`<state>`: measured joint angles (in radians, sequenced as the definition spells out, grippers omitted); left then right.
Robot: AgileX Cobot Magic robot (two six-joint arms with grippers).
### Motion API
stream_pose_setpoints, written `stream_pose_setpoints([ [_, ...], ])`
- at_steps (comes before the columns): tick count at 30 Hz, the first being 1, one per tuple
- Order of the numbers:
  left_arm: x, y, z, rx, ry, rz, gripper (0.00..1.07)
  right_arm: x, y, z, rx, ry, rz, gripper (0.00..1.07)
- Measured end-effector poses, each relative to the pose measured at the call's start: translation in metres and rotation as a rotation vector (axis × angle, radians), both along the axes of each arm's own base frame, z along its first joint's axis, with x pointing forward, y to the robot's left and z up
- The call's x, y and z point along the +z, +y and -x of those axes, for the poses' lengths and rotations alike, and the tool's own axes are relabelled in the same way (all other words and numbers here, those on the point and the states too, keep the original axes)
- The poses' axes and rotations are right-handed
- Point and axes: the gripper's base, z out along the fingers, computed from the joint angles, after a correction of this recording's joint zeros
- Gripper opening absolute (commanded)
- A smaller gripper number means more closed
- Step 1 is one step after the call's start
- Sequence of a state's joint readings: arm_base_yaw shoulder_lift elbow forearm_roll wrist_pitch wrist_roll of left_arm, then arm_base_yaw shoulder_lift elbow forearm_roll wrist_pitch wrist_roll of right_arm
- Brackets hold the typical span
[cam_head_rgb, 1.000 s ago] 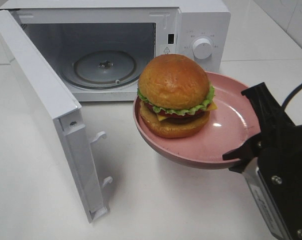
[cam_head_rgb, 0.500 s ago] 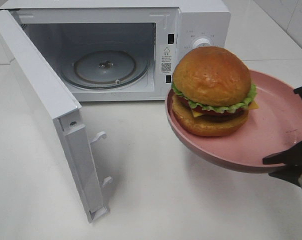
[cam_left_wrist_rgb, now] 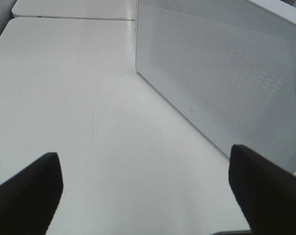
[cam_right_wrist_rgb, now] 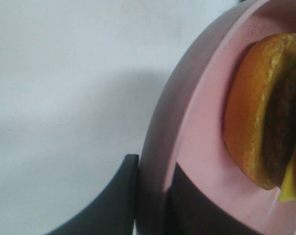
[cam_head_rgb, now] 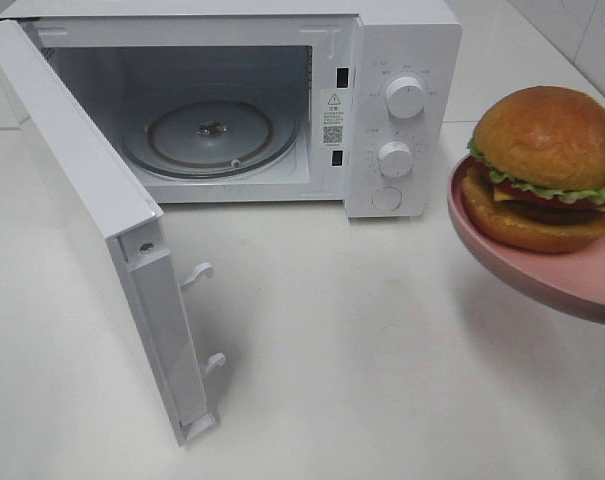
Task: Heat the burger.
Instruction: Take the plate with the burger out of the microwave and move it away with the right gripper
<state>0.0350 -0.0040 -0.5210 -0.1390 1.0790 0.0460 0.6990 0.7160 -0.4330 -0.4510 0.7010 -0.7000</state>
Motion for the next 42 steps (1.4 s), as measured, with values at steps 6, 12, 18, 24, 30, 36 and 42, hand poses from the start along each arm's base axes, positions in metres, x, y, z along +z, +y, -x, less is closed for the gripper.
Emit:
stream_pose_setpoints([
  [6, 0.000, 0.000, 0.000, 0.000, 0.000, 0.000, 0.84, 0.001, -0.010, -0.003, -0.171, -0.022, -0.002, 0.00],
  [12, 0.000, 0.000, 0.000, 0.000, 0.000, 0.000, 0.84, 0.002, -0.022, -0.003, -0.398, -0.041, -0.017, 0.00],
  [18, 0.000, 0.000, 0.000, 0.000, 0.000, 0.000, 0.84, 0.003, -0.031, -0.002, -0.540, -0.055, -0.005, 0.00],
  [24, 0.000, 0.000, 0.000, 0.000, 0.000, 0.000, 0.84, -0.002, -0.034, -0.005, -0.691, -0.043, 0.036, 0.00],
  [30, 0.000, 0.000, 0.000, 0.000, 0.000, 0.000, 0.84, -0.011, -0.030, -0.012, -0.845, -0.018, 0.035, 0.00],
  [36, 0.000, 0.000, 0.000, 0.000, 0.000, 0.000, 0.84, -0.025, -0.021, -0.023, -1.038, -0.031, -0.020, 0.00],
  [42, 0.000, 0.000, 0.000, 0.000, 0.000, 0.000, 0.84, -0.030, -0.012, -0.035, -1.170, -0.053, -0.060, 0.00],
])
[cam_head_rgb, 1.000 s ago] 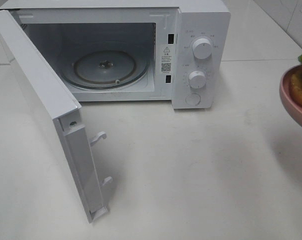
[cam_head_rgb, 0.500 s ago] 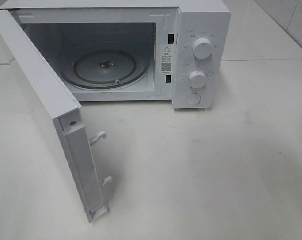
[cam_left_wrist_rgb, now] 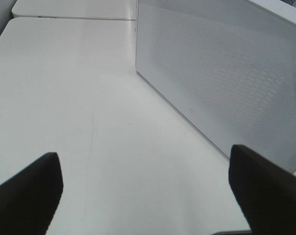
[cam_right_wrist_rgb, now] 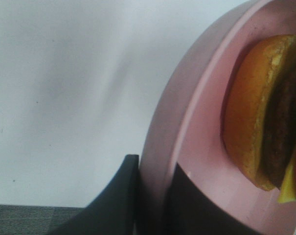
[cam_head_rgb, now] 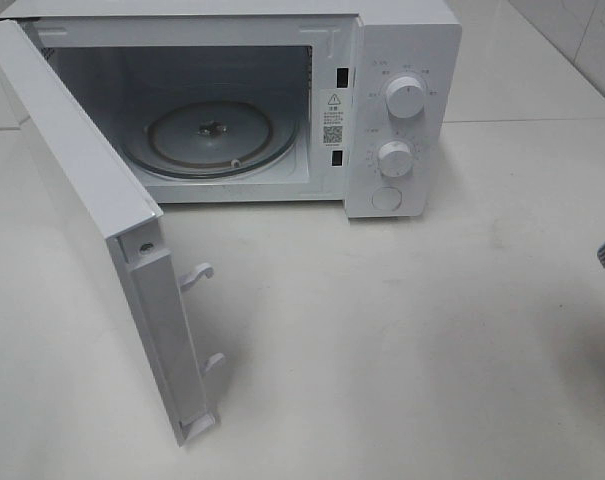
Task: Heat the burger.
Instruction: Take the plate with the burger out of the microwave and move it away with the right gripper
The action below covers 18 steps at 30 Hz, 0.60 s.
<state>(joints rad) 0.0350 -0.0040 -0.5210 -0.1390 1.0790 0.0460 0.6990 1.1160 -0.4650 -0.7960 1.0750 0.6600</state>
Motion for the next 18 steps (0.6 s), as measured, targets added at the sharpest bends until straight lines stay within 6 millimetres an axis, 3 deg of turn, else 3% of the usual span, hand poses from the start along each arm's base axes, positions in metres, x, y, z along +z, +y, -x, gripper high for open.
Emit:
stream_pose_setpoints([
  [8, 0.000, 0.000, 0.000, 0.000, 0.000, 0.000, 0.84, -0.016, 0.019, -0.024, -0.110, -0.015, 0.013, 0.00],
  [16, 0.000, 0.000, 0.000, 0.000, 0.000, 0.000, 0.84, -0.050, 0.032, -0.037, -0.172, 0.021, 0.032, 0.00],
  [18, 0.000, 0.000, 0.000, 0.000, 0.000, 0.000, 0.84, -0.066, 0.037, -0.042, -0.186, 0.026, 0.032, 0.00],
])
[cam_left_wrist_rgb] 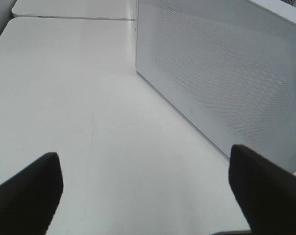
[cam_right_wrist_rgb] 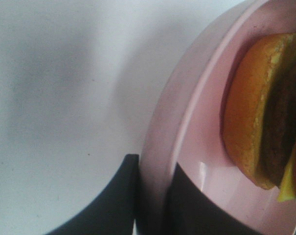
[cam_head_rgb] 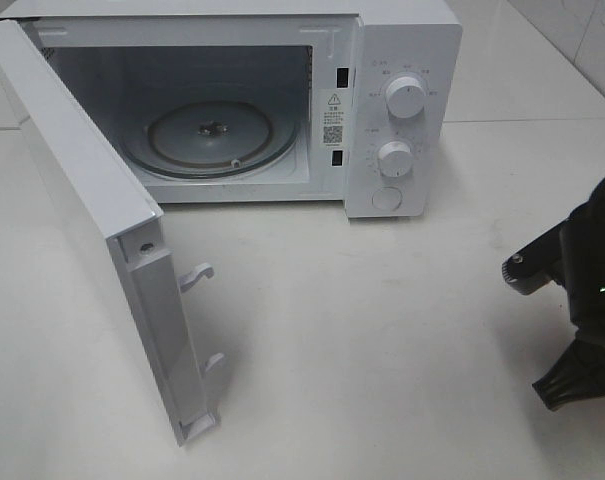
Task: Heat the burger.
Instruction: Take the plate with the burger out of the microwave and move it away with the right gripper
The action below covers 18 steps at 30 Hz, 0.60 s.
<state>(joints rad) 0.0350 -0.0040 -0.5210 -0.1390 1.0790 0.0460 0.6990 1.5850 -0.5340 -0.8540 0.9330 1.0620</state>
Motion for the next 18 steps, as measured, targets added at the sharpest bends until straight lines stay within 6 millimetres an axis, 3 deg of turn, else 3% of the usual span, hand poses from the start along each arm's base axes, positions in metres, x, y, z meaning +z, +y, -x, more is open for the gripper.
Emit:
stream_pose_setpoints([
  [18, 0.000, 0.000, 0.000, 0.000, 0.000, 0.000, 0.84, -0.045, 0.006, -0.014, 0.001, -0.038, 0.060, 0.06],
])
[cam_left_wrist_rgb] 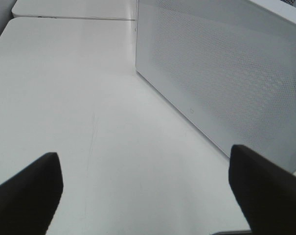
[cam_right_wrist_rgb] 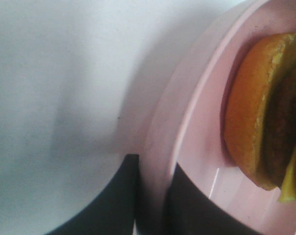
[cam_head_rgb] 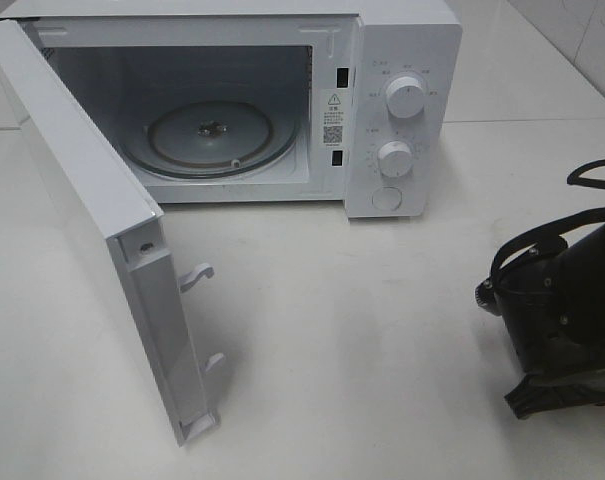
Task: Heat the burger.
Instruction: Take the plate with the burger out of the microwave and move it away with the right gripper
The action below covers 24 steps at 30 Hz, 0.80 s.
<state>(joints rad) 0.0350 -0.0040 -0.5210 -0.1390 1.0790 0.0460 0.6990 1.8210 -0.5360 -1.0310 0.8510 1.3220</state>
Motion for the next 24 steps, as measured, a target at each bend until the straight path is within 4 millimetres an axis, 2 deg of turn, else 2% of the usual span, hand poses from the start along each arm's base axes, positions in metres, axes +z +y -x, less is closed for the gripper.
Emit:
stream_pose_setpoints([
  [8, 0.000, 0.000, 0.000, 0.000, 0.000, 0.000, 0.84, -0.010, 0.002, -0.001, 0.024, 0.015, -0.010, 0.17],
  [10, 0.000, 0.000, 0.000, 0.000, 0.000, 0.000, 0.84, -0.012, 0.002, -0.002, 0.039, 0.021, 0.007, 0.33],
  [11, 0.000, 0.000, 0.000, 0.000, 0.000, 0.000, 0.84, -0.012, 0.002, -0.002, 0.039, 0.021, 0.007, 0.33],
  [12, 0.000, 0.000, 0.000, 0.000, 0.000, 0.000, 0.84, -0.011, 0.002, -0.003, 0.042, 0.019, 0.008, 0.37],
  [13, 0.000, 0.000, 0.000, 0.000, 0.000, 0.000, 0.84, -0.011, 0.003, -0.004, 0.047, 0.015, 0.007, 0.45],
  [14, 0.000, 0.000, 0.000, 0.000, 0.000, 0.000, 0.84, -0.011, 0.003, -0.004, 0.047, 0.015, 0.007, 0.45],
  [15, 0.000, 0.000, 0.000, 0.000, 0.000, 0.000, 0.84, -0.010, 0.004, -0.005, 0.047, 0.011, 0.003, 0.50],
  [20, 0.000, 0.000, 0.000, 0.000, 0.000, 0.000, 0.84, -0.008, 0.006, -0.007, 0.040, 0.021, -0.002, 0.57],
  [24, 0.000, 0.000, 0.000, 0.000, 0.000, 0.000, 0.84, -0.002, 0.009, -0.006, 0.047, 0.034, -0.047, 0.57],
])
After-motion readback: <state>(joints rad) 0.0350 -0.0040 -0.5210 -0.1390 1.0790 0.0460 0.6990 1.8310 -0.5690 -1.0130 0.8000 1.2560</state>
